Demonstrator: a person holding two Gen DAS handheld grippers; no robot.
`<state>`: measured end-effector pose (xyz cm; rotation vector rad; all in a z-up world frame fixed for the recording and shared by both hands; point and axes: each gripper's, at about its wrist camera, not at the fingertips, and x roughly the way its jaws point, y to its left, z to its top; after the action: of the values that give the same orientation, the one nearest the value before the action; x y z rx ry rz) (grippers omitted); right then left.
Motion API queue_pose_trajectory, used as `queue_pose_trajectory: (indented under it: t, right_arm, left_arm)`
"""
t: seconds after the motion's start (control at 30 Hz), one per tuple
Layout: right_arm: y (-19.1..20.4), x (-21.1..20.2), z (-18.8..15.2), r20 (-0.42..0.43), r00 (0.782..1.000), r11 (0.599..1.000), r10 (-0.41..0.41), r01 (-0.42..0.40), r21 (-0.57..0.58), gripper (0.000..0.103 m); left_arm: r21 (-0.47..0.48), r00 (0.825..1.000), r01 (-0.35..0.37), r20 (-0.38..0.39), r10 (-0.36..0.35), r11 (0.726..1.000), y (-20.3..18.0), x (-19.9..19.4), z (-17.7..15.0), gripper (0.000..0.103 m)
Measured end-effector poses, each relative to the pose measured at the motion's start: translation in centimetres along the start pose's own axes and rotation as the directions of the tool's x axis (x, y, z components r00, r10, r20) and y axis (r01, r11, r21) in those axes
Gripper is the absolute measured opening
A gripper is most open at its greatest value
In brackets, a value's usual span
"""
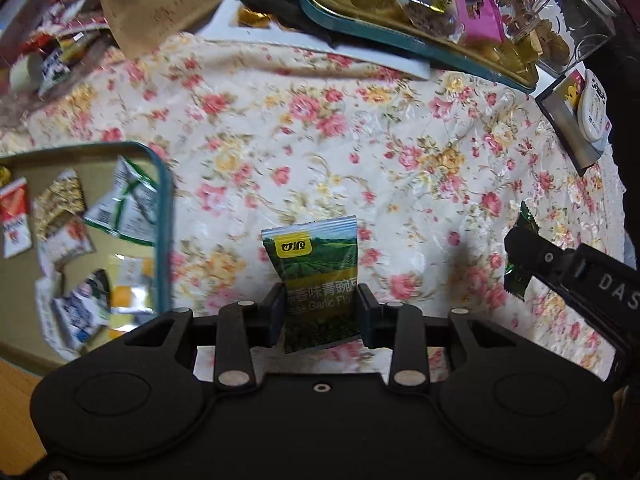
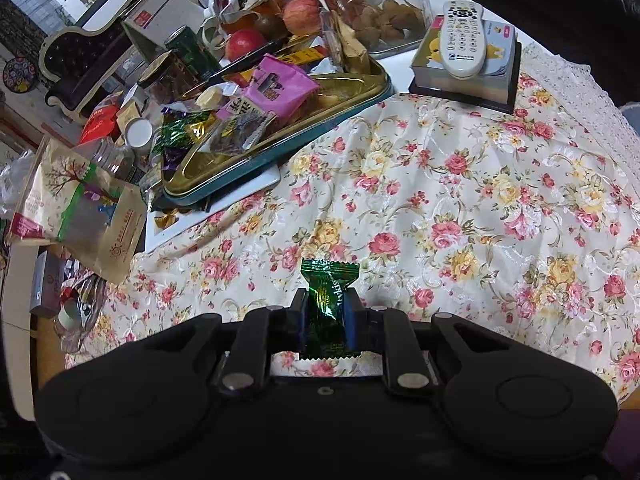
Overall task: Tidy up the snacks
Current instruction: 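Grasp the green pea bag with the left tool while the right tool holds the green candy, then release the pea bag from the left tool onto the tray while the right tool drops the candy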
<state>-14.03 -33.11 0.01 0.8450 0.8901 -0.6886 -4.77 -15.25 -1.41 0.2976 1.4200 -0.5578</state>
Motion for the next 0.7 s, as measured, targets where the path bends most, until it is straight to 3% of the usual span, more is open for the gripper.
queue_pose_trajectory:
  t: [0.2,0.33,0.53,0.7]
  right_arm:
    - [2.3,0.1,-0.8,-0.011,1.0,0.999,0.0,0.0,-0.04,0.02]
    - [4.1,0.1,-1.5,-0.027,1.0,0.998,0.013,-0.015,-0.065,0.02]
    - [7.4,-0.2,-2.8,-0.043,0.998,0.99,0.046,-0.051,-0.131,0.02]
    - [10.5,0.0,-4.2,-0.061,0.996,0.982,0.068,-0.077,-0.175,0.02]
  left_arm:
    - [0.103,1.0,-0.007,0.011,0.006,0.995,3.0,-1.8,-0.4,0.044]
    - [0.112,0.999,-0.02,0.047,0.015,0.993,6.3,-3.2,-1.0,0.044]
    - [-0.005,0.998,-0.017,0.061,0.017,1.0,13.2,-4.5,-1.5,0.044]
    - [-0.138,0.989,-0.061,0.124,0.079,0.988,18.7,-6.3,-1.5,0.044]
